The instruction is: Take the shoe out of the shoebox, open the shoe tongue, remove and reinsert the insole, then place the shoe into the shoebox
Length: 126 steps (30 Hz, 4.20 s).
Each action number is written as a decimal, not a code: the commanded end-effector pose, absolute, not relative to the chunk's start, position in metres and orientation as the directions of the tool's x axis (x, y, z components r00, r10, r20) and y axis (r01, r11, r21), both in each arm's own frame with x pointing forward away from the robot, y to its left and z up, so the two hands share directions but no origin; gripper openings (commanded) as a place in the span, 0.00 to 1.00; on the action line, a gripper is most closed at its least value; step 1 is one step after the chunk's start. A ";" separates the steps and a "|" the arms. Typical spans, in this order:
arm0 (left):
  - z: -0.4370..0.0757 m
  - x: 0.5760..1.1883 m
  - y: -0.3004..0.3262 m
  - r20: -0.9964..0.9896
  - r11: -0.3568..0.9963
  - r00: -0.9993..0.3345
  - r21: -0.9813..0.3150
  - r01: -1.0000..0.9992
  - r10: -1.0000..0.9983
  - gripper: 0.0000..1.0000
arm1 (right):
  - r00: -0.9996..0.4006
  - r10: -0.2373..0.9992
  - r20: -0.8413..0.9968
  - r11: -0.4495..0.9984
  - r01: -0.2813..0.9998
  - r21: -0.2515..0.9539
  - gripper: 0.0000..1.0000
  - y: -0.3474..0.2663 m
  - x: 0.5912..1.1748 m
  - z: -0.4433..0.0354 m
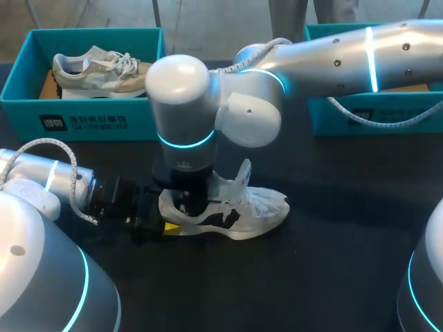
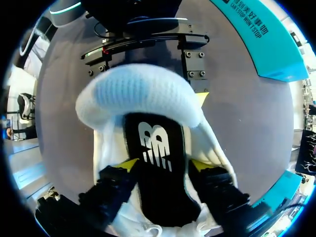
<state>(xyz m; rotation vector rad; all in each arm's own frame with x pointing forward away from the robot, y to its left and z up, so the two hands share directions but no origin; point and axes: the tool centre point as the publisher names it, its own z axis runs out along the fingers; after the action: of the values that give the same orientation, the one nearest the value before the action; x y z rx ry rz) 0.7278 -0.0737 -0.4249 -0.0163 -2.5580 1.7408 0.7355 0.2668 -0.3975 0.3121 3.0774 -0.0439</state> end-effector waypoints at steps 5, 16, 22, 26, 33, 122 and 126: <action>-0.426 0.728 -0.073 0.032 0.367 -0.999 -0.930 -0.018 0.034 0.00 | -0.983 0.181 0.010 0.982 0.180 -0.051 0.99 0.276 0.737 -0.430; -0.426 0.728 -0.073 0.032 0.367 -0.999 -0.930 -0.018 0.034 0.00 | -0.982 0.172 0.075 0.982 0.165 -0.086 0.30 0.281 0.727 -0.450; -0.426 0.728 -0.073 0.032 0.367 -0.999 -0.930 -0.018 0.034 0.00 | -0.981 0.172 0.091 0.982 0.163 -0.097 0.15 0.280 0.722 -0.454; -0.426 0.728 -0.073 0.032 0.367 -0.999 -0.930 -0.018 0.034 0.00 | -0.979 0.181 0.098 0.979 0.170 -0.108 0.00 0.277 0.720 -0.455; -0.426 0.728 -0.073 0.032 0.367 -0.999 -0.930 -0.018 0.034 0.00 | -0.975 0.203 0.087 0.973 0.191 -0.125 0.00 0.264 0.719 -0.434; -0.426 0.728 -0.073 0.032 0.367 -0.999 -0.930 -0.018 0.034 0.00 | -0.989 0.105 0.105 0.979 0.121 0.165 0.27 0.321 0.742 -0.306; -0.426 0.728 -0.073 0.032 0.367 -0.999 -0.930 -0.018 0.034 0.00 | -0.988 0.100 0.120 0.978 0.120 0.172 0.40 0.319 0.740 -0.306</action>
<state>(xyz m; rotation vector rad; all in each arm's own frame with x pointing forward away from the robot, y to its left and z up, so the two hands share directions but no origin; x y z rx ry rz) 0.7277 -0.0730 -0.4239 -0.0176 -2.5576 1.7415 0.7390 0.3207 -0.3042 0.1829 3.2299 0.2896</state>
